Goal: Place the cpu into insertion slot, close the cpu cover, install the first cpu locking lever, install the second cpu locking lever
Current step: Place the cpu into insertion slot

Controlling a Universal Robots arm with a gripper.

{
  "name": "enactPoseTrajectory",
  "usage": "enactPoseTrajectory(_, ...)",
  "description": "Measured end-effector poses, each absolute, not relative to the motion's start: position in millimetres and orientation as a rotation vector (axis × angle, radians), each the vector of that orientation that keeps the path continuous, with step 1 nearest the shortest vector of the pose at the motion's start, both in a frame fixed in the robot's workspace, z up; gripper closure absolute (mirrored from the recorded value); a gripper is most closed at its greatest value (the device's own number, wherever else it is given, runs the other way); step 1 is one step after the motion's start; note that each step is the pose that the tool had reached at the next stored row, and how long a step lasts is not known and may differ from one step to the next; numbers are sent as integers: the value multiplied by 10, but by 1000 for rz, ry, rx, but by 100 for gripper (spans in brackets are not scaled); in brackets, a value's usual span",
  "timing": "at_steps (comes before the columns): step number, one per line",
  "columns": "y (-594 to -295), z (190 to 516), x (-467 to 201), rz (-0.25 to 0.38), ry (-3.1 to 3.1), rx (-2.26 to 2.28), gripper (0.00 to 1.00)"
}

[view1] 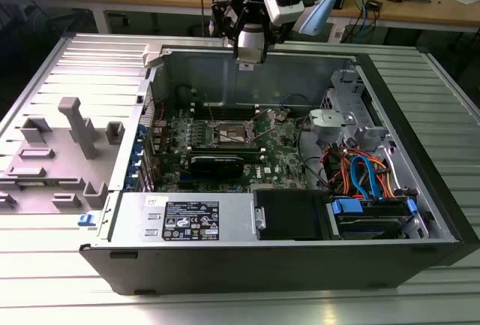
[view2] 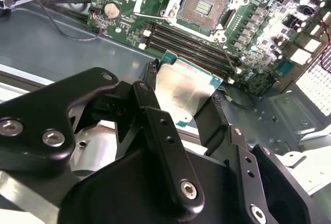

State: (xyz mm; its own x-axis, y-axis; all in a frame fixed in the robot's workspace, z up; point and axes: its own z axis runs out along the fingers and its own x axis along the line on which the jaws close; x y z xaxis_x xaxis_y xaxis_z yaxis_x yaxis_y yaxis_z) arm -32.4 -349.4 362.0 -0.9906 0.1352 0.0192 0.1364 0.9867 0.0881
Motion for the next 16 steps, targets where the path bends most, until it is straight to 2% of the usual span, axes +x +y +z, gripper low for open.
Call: enactPoseTrajectory(16, -3539, 3617, -325, -140, -3116, -247, 45)
